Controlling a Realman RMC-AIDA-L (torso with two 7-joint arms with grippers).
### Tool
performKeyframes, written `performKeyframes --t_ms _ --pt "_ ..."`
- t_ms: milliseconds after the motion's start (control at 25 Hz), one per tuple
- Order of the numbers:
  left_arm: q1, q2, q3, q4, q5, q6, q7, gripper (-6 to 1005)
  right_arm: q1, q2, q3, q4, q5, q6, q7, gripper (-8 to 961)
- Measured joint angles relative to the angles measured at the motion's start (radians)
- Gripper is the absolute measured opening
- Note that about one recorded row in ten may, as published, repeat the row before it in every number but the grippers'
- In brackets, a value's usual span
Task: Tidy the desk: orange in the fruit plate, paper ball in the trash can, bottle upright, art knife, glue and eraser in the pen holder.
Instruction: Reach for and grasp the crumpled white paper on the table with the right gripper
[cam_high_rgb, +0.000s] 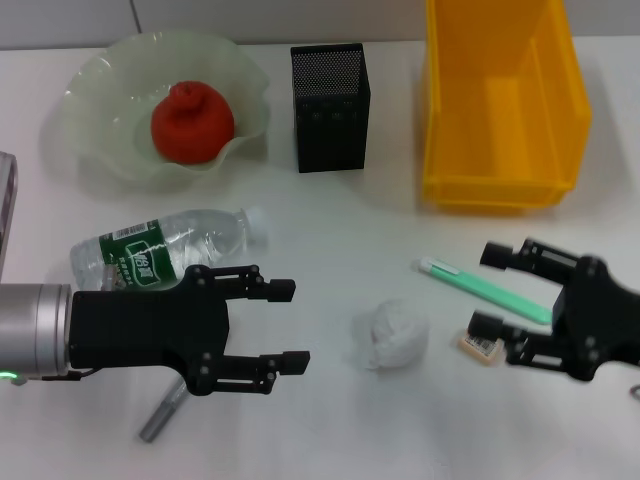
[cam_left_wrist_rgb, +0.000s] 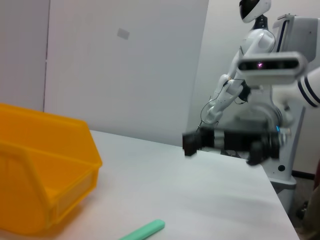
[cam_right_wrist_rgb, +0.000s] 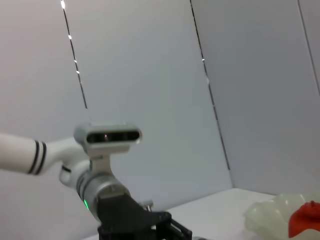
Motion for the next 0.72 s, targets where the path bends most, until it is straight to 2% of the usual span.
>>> performKeyframes --t_ms 120,160,200,320,440,560,600,680,720 --pt "-0.005 -0.001 -0.002 -0.025 0.009 -0.008 0.010 756 0.014 -0.009 -0.004 -0.129 -0.006 -0.041 0.187 797" --pt "-0.004 -0.002 -0.002 -0.025 0.009 -0.008 0.016 756 0.018 -0.011 -0.005 -0.254 -0.011 -0.046 0.329 797" --pt "-0.004 -0.002 -0.002 -0.025 0.009 -0.008 0.016 756 0.018 -0.011 -0.005 -0.254 -0.011 -0.046 0.329 797" --pt "0.001 -0.004 -0.002 -0.030 0.009 -0.006 0.034 756 0.029 -0.013 0.015 -0.423 -0.018 -0.033 0.537 797" --pt "0.002 -0.004 -0.002 -0.058 0.009 -0.001 0.054 756 0.062 -0.028 0.026 -0.525 -0.043 -0.035 0.698 797" --pt "0.006 -0.004 -0.002 -0.065 0.008 0.002 0.056 756 0.121 -0.042 0.022 -0.576 -0.134 -0.039 0.797 797" --pt "0.006 -0.004 -0.002 -0.065 0.008 0.002 0.056 757 0.121 -0.042 0.022 -0.576 -0.134 -0.039 0.797 797" --pt "0.007 -0.005 -0.002 -0.070 0.008 0.001 0.056 757 0.137 -0.033 0.016 -0.576 -0.197 -0.031 0.770 797" --pt "0.007 -0.005 -0.002 -0.075 0.006 0.000 0.056 757 0.139 -0.020 0.016 -0.568 -0.229 -0.024 0.731 797"
